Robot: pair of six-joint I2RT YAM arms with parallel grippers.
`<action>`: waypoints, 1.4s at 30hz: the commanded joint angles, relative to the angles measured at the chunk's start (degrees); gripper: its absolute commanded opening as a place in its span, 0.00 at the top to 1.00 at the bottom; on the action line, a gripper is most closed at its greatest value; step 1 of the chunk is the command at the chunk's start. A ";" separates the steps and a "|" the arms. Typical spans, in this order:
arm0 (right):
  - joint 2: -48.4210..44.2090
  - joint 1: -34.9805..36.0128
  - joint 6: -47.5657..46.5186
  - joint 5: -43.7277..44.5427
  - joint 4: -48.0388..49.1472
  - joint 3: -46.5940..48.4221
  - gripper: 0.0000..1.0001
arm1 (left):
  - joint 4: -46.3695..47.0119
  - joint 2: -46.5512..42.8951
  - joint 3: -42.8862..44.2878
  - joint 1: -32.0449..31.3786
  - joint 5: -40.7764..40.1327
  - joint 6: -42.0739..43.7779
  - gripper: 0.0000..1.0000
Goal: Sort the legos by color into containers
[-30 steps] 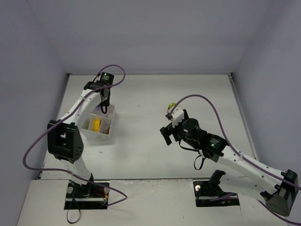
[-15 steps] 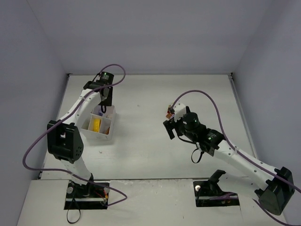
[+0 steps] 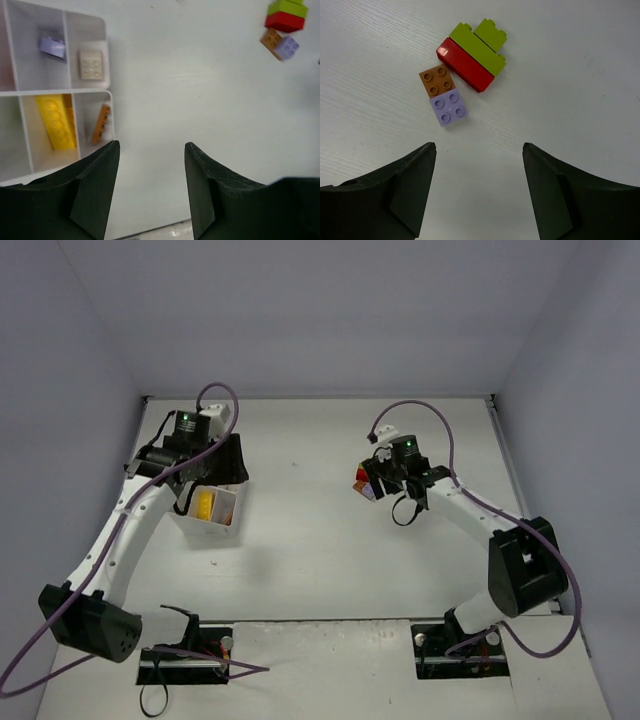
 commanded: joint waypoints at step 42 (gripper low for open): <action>0.65 14.25 -7.44 -12.62 1.02 12.56 1.00 | 10.97 -5.86 -6.60 -1.39 27.34 -14.15 0.45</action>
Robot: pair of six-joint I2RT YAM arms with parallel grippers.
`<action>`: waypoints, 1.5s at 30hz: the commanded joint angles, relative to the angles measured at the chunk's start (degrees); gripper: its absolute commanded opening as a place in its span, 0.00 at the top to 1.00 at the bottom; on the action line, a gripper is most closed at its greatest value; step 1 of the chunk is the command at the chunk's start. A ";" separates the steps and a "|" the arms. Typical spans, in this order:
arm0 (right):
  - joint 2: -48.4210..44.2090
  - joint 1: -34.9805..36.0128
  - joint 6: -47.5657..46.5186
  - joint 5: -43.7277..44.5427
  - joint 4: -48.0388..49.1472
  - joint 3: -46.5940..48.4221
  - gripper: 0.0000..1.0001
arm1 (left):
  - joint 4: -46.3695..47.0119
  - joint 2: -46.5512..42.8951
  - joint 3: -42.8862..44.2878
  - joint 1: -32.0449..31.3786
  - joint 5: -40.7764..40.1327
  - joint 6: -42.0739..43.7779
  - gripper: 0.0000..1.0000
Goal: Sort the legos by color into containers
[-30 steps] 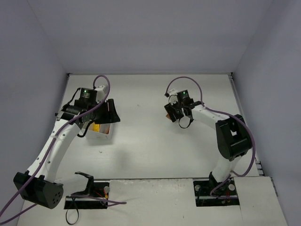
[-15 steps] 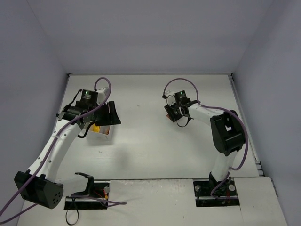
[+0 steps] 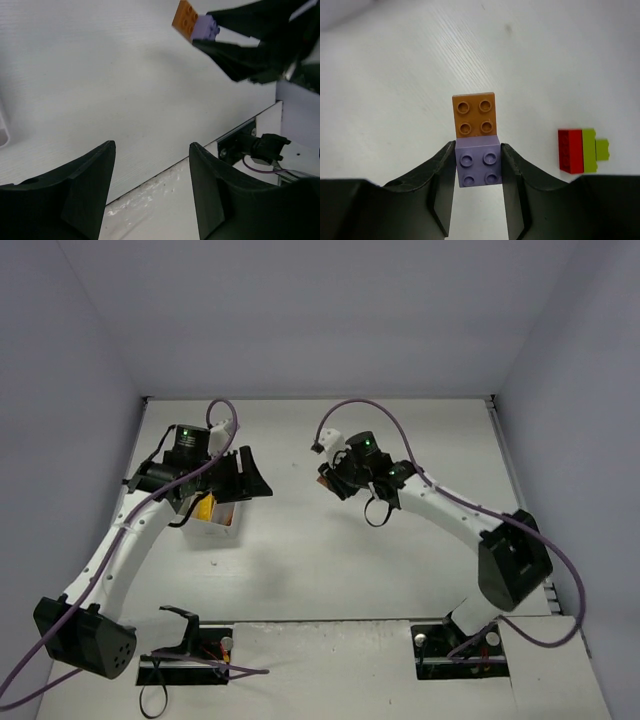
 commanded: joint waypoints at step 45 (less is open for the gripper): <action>-27.34 9.64 3.79 -9.02 10.53 -9.20 1.00 | 13.87 8.90 7.90 -14.14 -2.85 -0.42 1.00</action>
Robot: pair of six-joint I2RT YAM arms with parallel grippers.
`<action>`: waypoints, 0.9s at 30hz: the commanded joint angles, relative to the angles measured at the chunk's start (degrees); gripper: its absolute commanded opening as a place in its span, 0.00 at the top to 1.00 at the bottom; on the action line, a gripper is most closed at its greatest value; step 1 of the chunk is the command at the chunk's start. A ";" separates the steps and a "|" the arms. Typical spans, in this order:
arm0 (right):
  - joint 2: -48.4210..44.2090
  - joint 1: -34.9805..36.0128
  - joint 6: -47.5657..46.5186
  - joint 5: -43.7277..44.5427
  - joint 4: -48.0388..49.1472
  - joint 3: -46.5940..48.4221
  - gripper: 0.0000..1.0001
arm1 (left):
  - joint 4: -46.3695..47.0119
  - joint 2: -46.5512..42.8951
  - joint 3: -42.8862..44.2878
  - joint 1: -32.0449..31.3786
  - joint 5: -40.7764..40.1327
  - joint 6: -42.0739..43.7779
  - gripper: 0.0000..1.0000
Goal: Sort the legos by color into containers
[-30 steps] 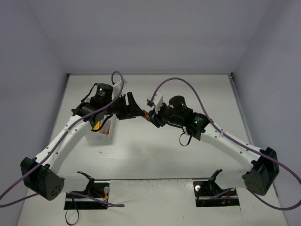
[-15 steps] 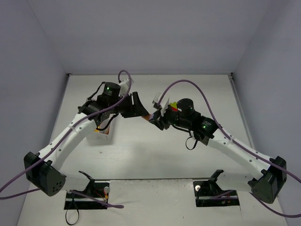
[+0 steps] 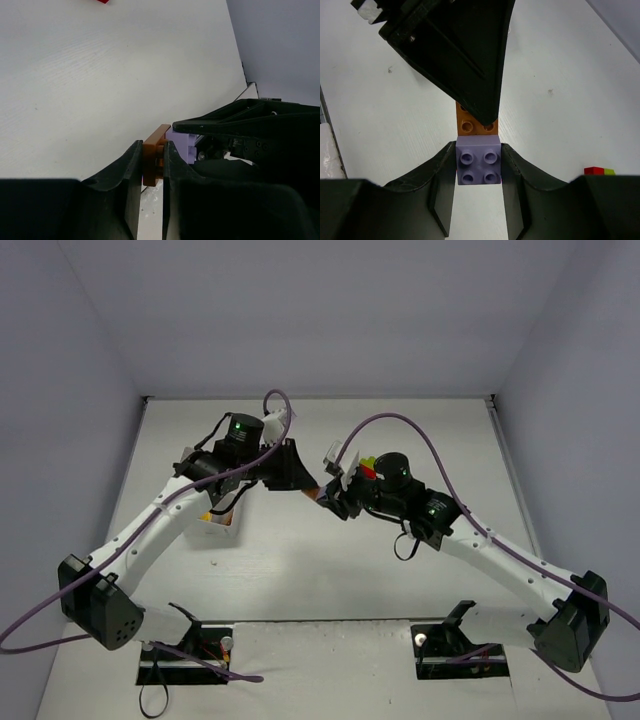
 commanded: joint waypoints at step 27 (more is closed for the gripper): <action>-4.58 -1.56 1.44 4.29 3.61 -2.81 1.00 | -22.93 1.85 2.72 6.37 -49.09 17.48 1.00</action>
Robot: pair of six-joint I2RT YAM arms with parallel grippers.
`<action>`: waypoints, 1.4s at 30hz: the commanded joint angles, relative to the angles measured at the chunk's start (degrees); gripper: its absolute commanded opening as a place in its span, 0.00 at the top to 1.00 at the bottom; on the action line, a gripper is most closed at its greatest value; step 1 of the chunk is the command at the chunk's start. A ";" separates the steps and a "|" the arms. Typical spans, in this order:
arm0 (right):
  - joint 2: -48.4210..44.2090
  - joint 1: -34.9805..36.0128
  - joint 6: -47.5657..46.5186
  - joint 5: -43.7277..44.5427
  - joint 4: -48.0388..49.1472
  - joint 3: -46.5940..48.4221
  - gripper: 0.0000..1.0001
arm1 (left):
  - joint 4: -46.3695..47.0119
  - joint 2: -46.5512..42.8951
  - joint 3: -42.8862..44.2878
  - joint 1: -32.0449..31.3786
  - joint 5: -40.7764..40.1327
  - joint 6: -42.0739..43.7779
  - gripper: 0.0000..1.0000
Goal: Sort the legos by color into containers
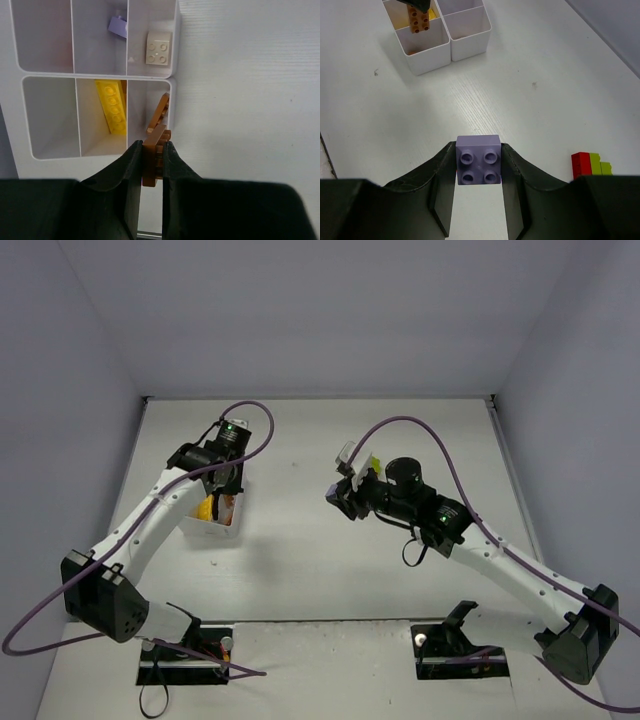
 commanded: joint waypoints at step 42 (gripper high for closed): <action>-1.11 -1.23 0.85 0.93 1.83 -1.80 1.00 | 4.29 4.98 -2.42 3.65 -4.62 1.53 1.00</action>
